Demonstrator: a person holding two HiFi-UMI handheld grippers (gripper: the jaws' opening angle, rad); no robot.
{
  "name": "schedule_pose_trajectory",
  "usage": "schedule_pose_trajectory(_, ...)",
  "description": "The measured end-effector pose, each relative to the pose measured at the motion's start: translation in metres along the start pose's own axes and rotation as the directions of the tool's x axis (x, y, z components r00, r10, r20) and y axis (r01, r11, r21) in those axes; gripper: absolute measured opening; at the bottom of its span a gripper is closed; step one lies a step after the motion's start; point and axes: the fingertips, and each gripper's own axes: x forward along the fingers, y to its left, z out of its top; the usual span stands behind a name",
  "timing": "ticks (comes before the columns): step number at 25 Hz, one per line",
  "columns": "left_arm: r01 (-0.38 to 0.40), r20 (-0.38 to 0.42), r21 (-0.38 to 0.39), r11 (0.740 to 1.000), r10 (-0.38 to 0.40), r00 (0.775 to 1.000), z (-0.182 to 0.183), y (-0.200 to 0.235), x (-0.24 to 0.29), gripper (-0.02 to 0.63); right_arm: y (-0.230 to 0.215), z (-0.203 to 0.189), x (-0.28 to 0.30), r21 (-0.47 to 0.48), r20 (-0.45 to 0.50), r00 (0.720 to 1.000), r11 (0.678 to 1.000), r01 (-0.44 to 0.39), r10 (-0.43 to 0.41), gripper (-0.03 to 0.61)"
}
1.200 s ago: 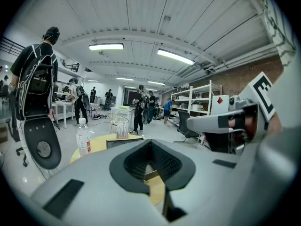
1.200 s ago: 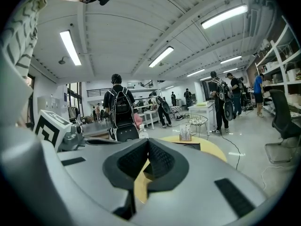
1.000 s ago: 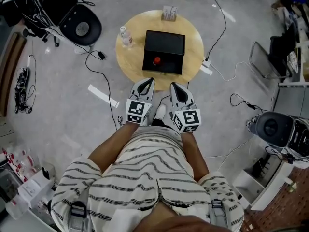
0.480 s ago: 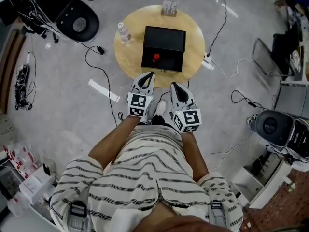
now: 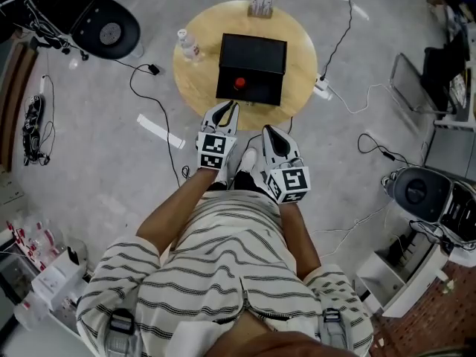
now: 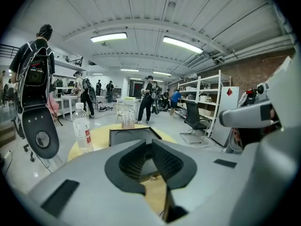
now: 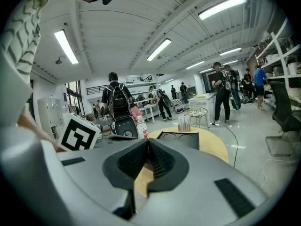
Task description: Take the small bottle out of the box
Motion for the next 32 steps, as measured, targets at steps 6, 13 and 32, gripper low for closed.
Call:
schedule_pose_trajectory(6, -0.009, -0.033, -0.014, 1.000, 0.008, 0.999, -0.010, 0.008, 0.015, 0.103, -0.002, -0.004, 0.002, 0.008, -0.013, 1.000, 1.000, -0.003, 0.003, 0.018)
schedule_pose_trajectory(13, -0.031, -0.063, -0.038, 0.999, 0.029, 0.998, -0.021, 0.017, 0.026, 0.137, -0.006, -0.009, 0.003, 0.013, -0.031, 1.000, 1.000, -0.001, 0.001, 0.018)
schedule_pose_trajectory(32, -0.040, -0.128, -0.020, 0.999, 0.038, 0.991, -0.043, 0.026, 0.067, 0.181, -0.015, -0.016, 0.000, 0.013, -0.058, 0.998, 1.000, 0.019, -0.019, 0.018)
